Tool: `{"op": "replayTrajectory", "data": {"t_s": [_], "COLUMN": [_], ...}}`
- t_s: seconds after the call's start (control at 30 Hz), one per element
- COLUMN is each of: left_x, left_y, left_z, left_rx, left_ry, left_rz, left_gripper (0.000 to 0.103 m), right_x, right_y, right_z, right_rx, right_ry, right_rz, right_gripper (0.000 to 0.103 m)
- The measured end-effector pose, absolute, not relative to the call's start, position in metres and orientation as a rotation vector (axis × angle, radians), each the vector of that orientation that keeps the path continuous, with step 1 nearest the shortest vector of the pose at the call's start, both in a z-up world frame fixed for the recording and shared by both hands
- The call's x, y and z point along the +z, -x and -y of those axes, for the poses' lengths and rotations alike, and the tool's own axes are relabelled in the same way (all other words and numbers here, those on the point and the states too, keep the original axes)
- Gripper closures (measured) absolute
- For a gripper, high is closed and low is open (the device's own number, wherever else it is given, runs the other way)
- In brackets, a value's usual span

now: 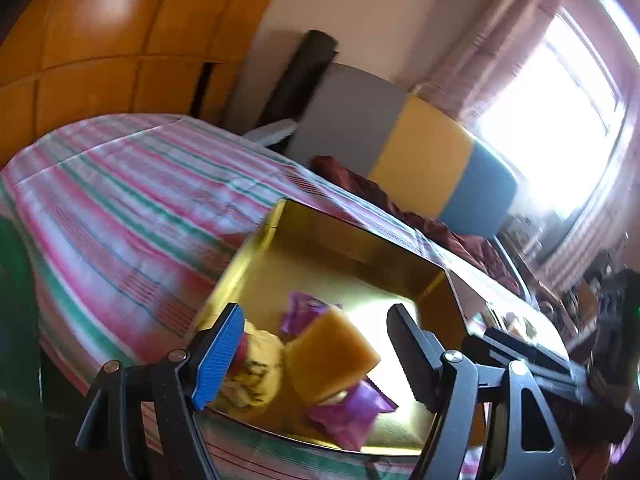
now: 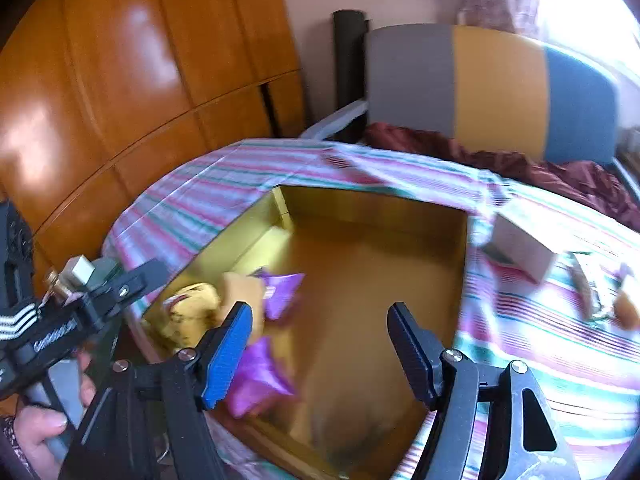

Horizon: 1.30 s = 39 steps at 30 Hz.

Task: Organize objects
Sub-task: 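Open both tools to release sponge and sock bundle into the tray, then move both tools back and grasp the white cotton ball with right tool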

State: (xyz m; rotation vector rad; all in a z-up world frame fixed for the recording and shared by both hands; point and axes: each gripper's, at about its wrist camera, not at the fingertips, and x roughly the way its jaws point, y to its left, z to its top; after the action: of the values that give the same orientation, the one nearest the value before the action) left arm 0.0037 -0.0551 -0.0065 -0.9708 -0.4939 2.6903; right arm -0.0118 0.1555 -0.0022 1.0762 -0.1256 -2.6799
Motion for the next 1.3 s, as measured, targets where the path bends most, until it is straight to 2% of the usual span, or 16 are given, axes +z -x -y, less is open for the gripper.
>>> {"op": "replayTrajectory", "data": {"t_s": [0.2, 0.4, 0.57, 0.83, 1.07, 1.17, 1.23, 1.27, 1.3], "left_x": [-0.006, -0.005, 0.0, 0.007, 0.007, 0.008, 0.01, 0.01, 0.011], "left_y": [-0.013, -0.027, -0.041, -0.054, -0.06, -0.064, -0.067, -0.068, -0.069], "left_z": [0.019, -0.012, -0.034, -0.069, -0.092, -0.102, -0.106, -0.109, -0.111], "left_rx": [2.556, 2.458, 2.4, 2.317, 2.258, 2.241, 2.24, 2.236, 2.231], "left_ry": [0.963, 0.947, 0.917, 0.894, 0.916, 0.919, 0.916, 0.917, 0.919], "left_rz": [0.379, 0.28, 0.21, 0.179, 0.18, 0.16, 0.138, 0.127, 0.12], "left_gripper": [0.028, 0.028, 0.028, 0.028, 0.028, 0.028, 0.028, 0.028, 0.028], "right_x": [-0.011, -0.034, -0.052, -0.047, -0.042, -0.048, -0.051, -0.053, -0.055], "right_y": [-0.002, -0.021, -0.047, -0.099, -0.135, -0.13, -0.123, -0.117, -0.113], "right_z": [-0.211, -0.279, -0.328, -0.418, -0.506, -0.528, -0.535, -0.538, -0.542], "right_rx": [-2.811, -2.887, -2.969, -3.277, -3.457, -3.384, -3.316, -3.261, -3.218], "right_ry": [-1.128, -1.271, -1.371, -1.367, -1.389, -1.516, -1.591, -1.644, -1.688], "right_rz": [0.159, 0.289, 0.297, 0.358, 0.611, 0.549, 0.46, 0.406, 0.362], "right_gripper": [0.031, 0.03, 0.03, 0.03, 0.029, 0.03, 0.036, 0.043, 0.046]}}
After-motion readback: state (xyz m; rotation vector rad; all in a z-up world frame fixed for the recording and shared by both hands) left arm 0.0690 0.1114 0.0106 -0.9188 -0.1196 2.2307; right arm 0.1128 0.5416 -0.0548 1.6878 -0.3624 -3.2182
